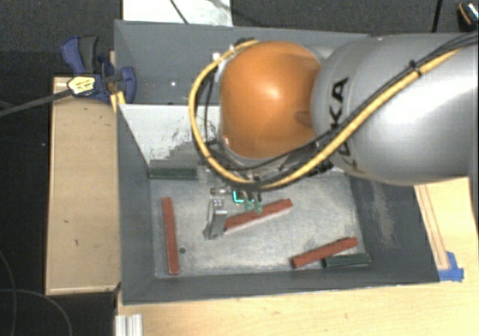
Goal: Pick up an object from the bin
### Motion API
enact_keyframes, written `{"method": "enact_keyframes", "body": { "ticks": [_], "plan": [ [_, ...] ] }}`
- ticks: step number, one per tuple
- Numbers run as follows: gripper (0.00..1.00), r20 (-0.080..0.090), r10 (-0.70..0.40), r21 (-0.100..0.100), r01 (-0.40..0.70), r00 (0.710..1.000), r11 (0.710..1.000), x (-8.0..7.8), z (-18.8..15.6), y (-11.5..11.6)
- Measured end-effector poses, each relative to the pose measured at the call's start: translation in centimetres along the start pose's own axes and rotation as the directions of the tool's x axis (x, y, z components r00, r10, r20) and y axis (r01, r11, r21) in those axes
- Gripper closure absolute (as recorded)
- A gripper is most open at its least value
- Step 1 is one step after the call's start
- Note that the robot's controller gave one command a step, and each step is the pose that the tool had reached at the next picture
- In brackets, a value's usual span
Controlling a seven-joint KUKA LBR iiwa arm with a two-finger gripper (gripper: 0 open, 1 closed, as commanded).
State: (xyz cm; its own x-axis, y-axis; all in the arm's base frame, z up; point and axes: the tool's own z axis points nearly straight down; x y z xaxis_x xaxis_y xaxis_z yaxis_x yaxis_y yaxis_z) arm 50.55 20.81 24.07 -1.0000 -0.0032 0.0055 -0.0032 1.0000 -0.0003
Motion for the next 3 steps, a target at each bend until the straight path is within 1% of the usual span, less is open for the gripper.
{"method": "enact_keyframes", "body": {
  "ticks": [1, 2, 3],
  "plan": [
    [0.00, 0.017, -0.007, -0.003, 0.007, 1.000, 1.000, -2.7, -7.1, -3.1],
    [0.00, 0.001, -0.373, 0.001, 0.373, 0.928, 0.928, -1.8, 8.8, -11.3],
    [0.00, 0.001, -0.389, 0.000, 0.389, 0.921, 0.921, -4.4, 17.4, -12.6]
  ]
}}
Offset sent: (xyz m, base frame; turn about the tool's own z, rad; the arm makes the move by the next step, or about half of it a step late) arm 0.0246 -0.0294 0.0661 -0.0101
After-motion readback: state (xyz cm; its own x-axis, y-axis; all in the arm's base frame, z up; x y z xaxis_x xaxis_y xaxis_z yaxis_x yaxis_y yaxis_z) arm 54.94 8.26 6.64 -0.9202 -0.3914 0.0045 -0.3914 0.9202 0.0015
